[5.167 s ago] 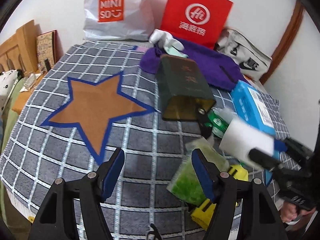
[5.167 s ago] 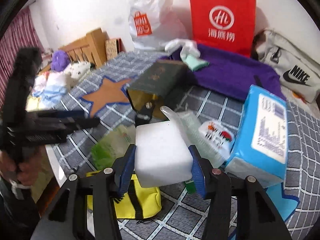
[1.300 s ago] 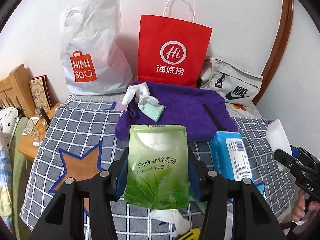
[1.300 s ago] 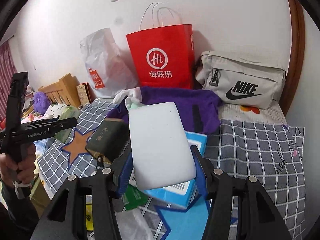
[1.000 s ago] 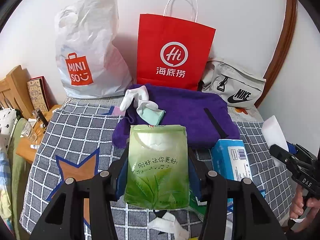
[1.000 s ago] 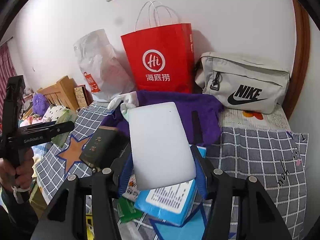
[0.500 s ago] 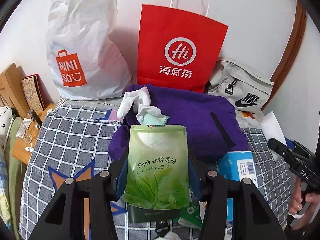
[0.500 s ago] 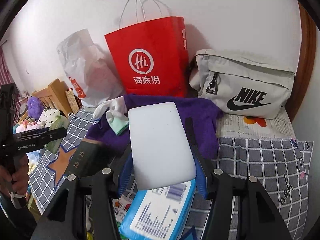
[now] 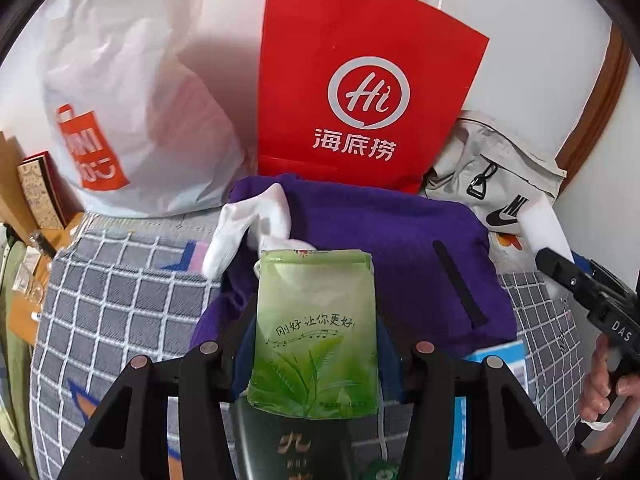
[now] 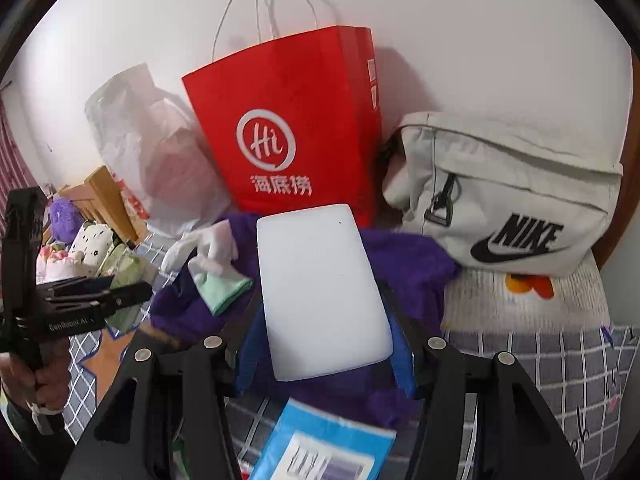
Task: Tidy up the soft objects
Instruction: 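Carry the green packet and white block in both tools over the purple towel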
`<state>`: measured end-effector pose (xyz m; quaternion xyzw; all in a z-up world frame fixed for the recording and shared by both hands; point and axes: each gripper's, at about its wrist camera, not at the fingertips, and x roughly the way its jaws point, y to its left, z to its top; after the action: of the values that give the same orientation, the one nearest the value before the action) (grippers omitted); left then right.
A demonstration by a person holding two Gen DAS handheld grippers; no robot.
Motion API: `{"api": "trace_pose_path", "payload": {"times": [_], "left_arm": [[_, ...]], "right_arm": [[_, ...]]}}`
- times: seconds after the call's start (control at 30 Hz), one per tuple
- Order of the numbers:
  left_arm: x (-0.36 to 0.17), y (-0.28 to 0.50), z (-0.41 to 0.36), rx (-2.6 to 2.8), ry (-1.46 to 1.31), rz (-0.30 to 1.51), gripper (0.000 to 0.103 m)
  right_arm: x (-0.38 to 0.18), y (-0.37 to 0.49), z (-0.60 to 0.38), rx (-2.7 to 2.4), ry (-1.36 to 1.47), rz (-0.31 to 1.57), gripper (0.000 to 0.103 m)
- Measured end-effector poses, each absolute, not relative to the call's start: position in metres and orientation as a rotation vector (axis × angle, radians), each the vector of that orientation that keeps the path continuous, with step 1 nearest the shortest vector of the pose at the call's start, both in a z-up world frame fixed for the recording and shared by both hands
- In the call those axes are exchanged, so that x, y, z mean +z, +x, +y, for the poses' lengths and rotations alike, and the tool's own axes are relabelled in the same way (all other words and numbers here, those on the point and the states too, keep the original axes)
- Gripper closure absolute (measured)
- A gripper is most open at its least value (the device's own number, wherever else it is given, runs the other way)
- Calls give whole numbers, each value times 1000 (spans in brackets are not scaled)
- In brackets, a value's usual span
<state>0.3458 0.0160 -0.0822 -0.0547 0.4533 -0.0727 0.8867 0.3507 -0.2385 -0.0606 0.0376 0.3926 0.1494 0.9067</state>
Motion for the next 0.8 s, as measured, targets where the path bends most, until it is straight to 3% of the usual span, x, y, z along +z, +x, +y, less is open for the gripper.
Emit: {"api": "trace_pose_path", "payload": {"times": [0.8], "left_arm": [[-139,406,2,-135,-59,1095,53]], "right_arm": [[-147,401,-246,278,74,1025,48]]}}
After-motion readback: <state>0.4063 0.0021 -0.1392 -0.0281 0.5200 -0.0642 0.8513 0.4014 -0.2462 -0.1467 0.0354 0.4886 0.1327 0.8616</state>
